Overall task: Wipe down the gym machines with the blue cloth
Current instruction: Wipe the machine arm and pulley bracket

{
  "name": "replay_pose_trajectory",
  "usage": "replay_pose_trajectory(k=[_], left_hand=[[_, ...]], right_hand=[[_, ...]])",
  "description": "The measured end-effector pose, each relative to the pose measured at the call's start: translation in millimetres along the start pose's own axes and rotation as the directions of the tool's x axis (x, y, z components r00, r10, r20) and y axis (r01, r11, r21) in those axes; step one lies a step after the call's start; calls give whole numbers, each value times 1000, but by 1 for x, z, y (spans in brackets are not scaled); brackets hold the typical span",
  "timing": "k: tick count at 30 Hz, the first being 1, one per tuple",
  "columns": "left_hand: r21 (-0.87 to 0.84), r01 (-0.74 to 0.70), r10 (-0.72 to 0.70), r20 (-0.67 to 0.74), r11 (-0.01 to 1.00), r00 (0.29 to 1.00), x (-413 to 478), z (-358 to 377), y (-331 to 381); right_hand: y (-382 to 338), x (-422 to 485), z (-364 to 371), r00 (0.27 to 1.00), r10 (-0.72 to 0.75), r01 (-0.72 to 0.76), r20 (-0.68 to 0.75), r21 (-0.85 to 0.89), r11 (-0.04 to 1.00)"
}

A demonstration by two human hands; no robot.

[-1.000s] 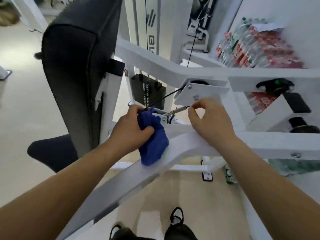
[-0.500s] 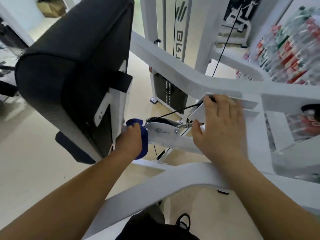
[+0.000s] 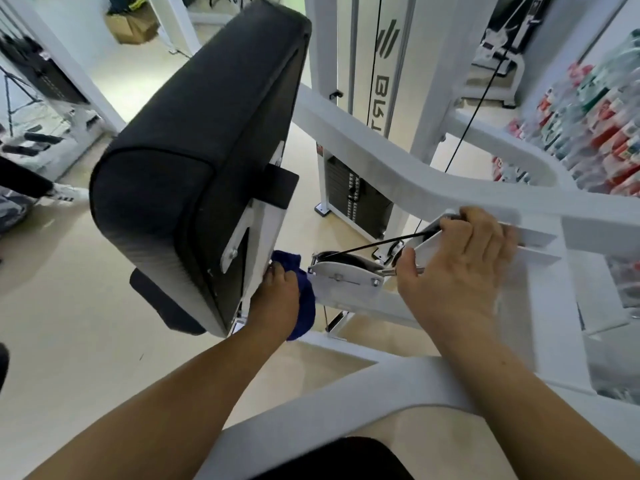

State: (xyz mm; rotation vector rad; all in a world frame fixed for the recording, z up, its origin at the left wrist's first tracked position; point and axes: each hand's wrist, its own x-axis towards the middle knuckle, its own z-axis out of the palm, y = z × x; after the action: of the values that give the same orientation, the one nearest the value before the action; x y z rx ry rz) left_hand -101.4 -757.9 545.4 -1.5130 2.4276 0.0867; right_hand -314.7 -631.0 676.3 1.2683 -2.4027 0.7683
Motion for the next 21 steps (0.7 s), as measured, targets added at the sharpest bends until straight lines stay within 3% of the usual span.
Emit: replay_pose_trajectory(k=[5,9,14,19,21], left_hand=[[-35,-130,131,20,991,991,-8,-3,27],[36,-45,45,-26,998,999,-6,-9,8],[-108,-348,338,-102,931,936,-17,2,32],[-146,-449,391,-306,882,868,-12,21,21],[-277,-427,339,-313,861,887,-11,25,34]], right_hand=[[4,1,1,1000,-16,16,-25,6,1000],[7,2,2,999,-40,40,-18,1,999],[6,2,-3,997,-76,77,34,-10,997],[42,0,-24,955,-233,225,181,62,972],[54,0,-27,938,-277,268,208,71,961]])
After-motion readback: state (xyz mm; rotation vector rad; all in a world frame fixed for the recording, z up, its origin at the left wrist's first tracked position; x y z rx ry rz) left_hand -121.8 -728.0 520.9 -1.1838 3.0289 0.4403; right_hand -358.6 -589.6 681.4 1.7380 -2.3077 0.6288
